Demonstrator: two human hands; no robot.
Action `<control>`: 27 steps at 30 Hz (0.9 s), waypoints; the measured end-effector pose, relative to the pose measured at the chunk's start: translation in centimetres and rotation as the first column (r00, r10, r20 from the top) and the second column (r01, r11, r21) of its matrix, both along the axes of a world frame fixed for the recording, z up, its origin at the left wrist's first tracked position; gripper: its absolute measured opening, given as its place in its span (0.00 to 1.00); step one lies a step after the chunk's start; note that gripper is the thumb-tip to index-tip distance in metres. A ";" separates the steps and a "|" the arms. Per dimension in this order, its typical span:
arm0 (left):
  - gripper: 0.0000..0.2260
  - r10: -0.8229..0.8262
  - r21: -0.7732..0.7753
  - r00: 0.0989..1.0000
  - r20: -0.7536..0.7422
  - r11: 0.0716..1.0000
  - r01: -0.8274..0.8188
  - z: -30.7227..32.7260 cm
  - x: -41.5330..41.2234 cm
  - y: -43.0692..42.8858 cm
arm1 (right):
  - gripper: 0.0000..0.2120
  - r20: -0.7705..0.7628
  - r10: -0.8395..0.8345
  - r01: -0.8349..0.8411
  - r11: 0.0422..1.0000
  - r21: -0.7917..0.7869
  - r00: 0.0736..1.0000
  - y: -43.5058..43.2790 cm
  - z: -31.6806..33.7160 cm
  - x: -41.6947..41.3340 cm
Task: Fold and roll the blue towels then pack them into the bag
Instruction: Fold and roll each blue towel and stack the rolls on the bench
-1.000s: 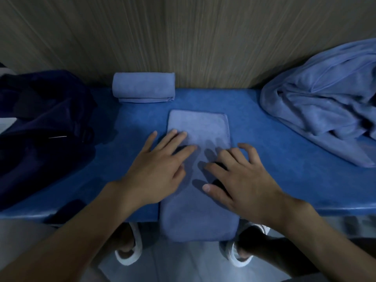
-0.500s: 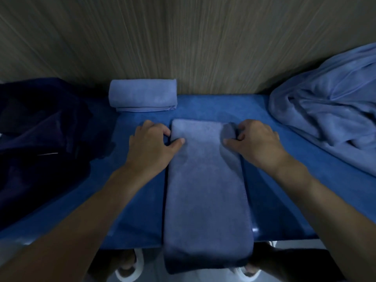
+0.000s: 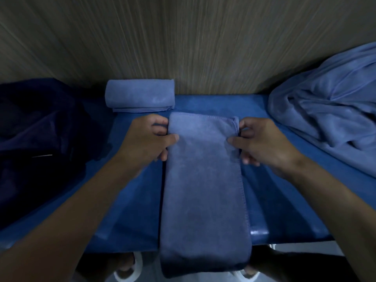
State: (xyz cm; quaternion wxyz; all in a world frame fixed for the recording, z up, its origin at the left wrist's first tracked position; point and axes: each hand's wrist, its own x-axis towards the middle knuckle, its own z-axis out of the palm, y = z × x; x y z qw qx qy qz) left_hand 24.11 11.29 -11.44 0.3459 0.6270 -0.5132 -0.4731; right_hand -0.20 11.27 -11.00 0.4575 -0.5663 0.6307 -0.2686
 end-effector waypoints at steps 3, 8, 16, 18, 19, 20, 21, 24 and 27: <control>0.07 -0.022 0.043 0.994 -0.102 0.999 0.027 0.2 0.0 0.1 | 0.08 0.125 -0.030 0.026 0.999 0.033 0.992 0.1 0.2 0.1; 0.05 -0.039 -0.030 0.992 -0.123 0.999 0.036 -0.3 0.3 0.1 | 0.07 0.264 -0.070 0.078 0.997 -0.016 0.962 -0.4 0.0 0.2; 0.07 -0.133 -0.205 0.990 -0.049 0.971 0.121 -0.7 0.8 0.6 | 0.02 0.128 0.119 -0.080 0.959 -0.273 0.985 0.0 -1.4 -0.6; 0.08 -0.166 -0.283 0.985 0.050 0.943 0.174 -1.0 1.0 0.7 | 0.02 0.014 0.195 -0.176 0.912 -0.372 0.981 0.3 -1.8 -0.8; 0.09 -0.189 -0.313 0.977 0.098 0.926 0.211 -1.2 1.1 0.9 | 0.03 -0.055 0.220 -0.222 0.875 -0.430 0.974 0.4 -2.0 -1.0; 0.10 -0.216 -0.338 0.965 0.149 0.906 0.255 -1.3 1.3 1.0 | 0.03 -0.145 0.241 -0.281 0.827 -0.487 0.960 0.5 -2.0 -1.3; 0.11 -0.243 -0.358 0.948 0.205 0.883 0.304 -1.4 1.5 1.2 | 0.03 -0.252 0.254 -0.353 0.775 -0.525 0.934 0.6 -1.9 -1.6; 0.11 -0.293 -0.380 0.890 0.350 0.824 0.420 -2.1 2.4 1.6 | 0.05 -0.597 0.219 -0.575 0.643 -0.507 0.772 1.3 -1.8 -1.7; 0.11 -0.313 -0.385 0.832 0.458 0.773 0.503 -2.4 2.8 1.9 | 0.10 -0.731 0.187 -0.674 0.581 -0.457 0.657 1.9 -2.2 -1.7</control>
